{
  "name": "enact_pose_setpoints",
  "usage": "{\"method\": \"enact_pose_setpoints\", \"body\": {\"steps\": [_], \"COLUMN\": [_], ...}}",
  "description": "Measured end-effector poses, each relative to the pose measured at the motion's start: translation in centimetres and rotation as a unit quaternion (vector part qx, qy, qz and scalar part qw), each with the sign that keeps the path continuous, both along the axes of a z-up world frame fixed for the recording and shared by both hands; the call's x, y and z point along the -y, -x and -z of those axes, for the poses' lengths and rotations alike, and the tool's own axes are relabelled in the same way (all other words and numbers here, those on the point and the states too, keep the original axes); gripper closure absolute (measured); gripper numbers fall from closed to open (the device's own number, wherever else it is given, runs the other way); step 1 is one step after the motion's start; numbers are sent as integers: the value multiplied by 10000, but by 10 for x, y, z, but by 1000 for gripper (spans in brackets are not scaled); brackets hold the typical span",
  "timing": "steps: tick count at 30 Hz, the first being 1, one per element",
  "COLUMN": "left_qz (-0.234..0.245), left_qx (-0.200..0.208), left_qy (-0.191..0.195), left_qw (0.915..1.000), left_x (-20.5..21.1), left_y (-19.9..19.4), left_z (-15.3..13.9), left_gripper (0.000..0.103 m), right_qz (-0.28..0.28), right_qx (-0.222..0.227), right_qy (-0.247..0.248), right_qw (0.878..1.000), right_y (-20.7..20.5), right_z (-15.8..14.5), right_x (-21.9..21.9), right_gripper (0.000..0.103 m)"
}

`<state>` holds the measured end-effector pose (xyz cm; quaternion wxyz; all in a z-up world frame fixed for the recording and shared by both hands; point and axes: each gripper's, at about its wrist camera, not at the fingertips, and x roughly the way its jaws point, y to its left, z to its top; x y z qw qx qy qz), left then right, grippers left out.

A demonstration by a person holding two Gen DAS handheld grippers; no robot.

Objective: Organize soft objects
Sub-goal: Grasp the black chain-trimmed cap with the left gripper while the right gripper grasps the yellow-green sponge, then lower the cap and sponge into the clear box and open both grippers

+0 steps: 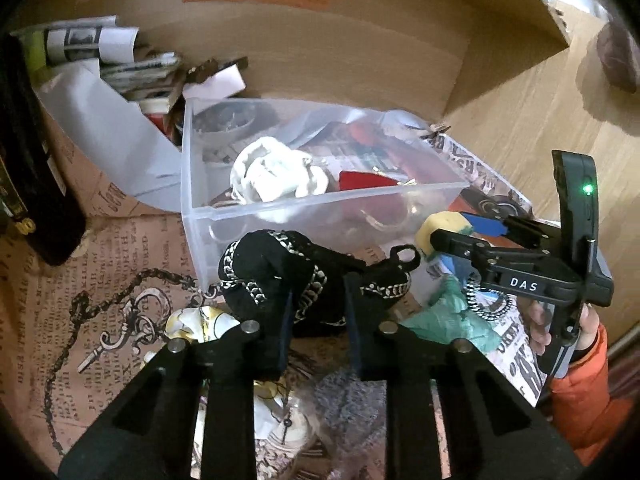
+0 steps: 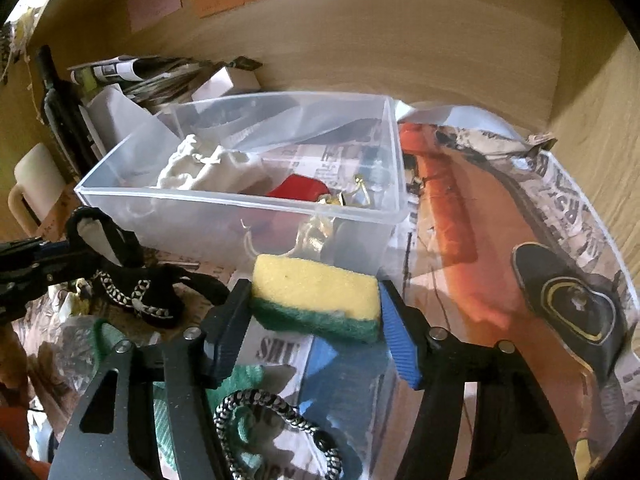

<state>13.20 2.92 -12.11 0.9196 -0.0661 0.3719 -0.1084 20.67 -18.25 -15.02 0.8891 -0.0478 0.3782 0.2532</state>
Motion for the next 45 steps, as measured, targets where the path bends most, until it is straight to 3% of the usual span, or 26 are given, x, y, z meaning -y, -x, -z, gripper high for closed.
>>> {"method": "enact_pose_setpoints", "body": {"steps": [15, 23, 28, 34, 45], "left_qz": [32, -212, -393, -457, -240], "left_qx": [913, 1636, 1861, 1674, 718], "left_qy": [-61, -102, -167, -181, -294], "left_qw": [9958, 9863, 9816, 9847, 9967], "left_x": [6, 1, -3, -6, -2], "left_y": [27, 26, 13, -13, -74], "left_z": [-60, -102, -113, -103, -54], "left_gripper": [83, 83, 83, 83, 83], "right_qz": [-35, 3, -16, -59, -162], "right_qx": [867, 1347, 1480, 1465, 887], "right_qy": [-383, -708, -836, -857, -355], "right_qw": [9955, 9884, 9854, 9855, 9953], "right_y": [36, 42, 35, 17, -24], "right_z": [-56, -88, -97, -100, -64], "right_x": [14, 16, 11, -4, -34], "right_gripper": [45, 45, 44, 44, 44]}}
